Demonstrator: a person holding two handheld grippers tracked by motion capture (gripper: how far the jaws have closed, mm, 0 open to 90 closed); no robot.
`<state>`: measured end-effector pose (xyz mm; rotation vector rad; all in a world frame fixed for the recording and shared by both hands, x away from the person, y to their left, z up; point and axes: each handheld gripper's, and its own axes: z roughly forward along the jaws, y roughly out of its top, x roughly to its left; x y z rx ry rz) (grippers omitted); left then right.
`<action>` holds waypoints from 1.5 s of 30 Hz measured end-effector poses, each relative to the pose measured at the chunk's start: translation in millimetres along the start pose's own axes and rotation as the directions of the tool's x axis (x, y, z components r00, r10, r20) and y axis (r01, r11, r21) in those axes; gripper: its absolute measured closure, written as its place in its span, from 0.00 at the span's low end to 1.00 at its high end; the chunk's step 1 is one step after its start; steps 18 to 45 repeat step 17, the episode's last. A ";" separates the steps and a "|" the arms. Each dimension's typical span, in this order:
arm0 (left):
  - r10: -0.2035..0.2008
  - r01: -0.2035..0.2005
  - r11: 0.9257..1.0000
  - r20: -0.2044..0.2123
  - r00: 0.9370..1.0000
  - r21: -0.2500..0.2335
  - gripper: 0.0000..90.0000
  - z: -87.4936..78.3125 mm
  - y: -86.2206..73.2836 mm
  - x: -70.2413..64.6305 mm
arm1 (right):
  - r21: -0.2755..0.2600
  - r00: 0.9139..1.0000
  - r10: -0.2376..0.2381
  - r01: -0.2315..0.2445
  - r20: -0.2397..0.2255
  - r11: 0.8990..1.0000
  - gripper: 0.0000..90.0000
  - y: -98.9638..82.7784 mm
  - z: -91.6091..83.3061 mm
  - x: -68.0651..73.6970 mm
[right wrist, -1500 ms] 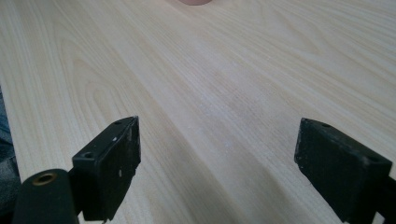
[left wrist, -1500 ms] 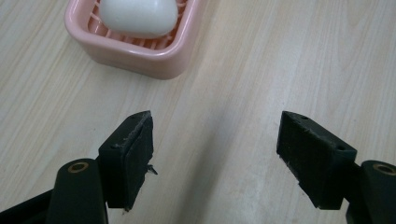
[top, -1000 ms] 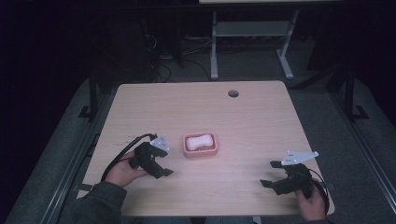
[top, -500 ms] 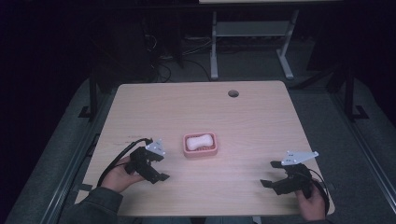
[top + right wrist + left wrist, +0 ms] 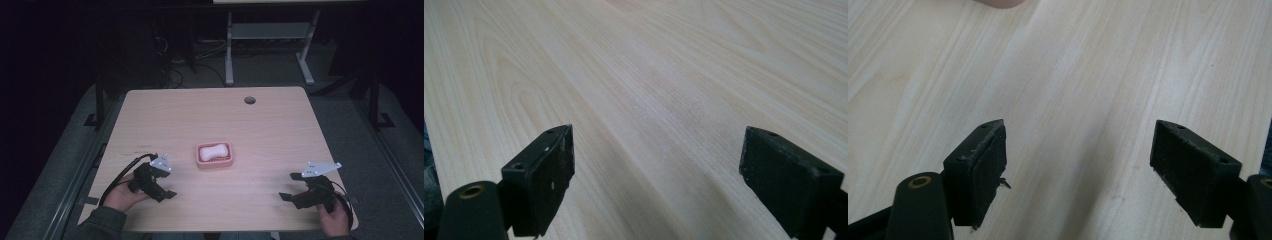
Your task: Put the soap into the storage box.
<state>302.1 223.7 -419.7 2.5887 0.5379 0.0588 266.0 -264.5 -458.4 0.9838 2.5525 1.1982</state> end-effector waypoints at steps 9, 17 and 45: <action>-0.019 0.019 1.000 -0.003 1.000 0.008 0.25 0.1 -12.5 -2.4 | 0.004 1.000 0.006 -0.006 0.001 1.000 0.16 -0.5 0.1 0.4; -0.041 0.041 0.999 -0.003 0.999 0.012 0.25 3.9 -31.4 -1.9 | 0.003 1.000 0.007 -0.007 -0.002 1.000 0.16 -1.0 -0.7 0.4; -0.041 0.041 0.999 -0.003 0.999 0.012 0.25 3.9 -31.4 -1.9 | 0.003 1.000 0.007 -0.007 -0.002 1.000 0.16 -1.0 -0.7 0.4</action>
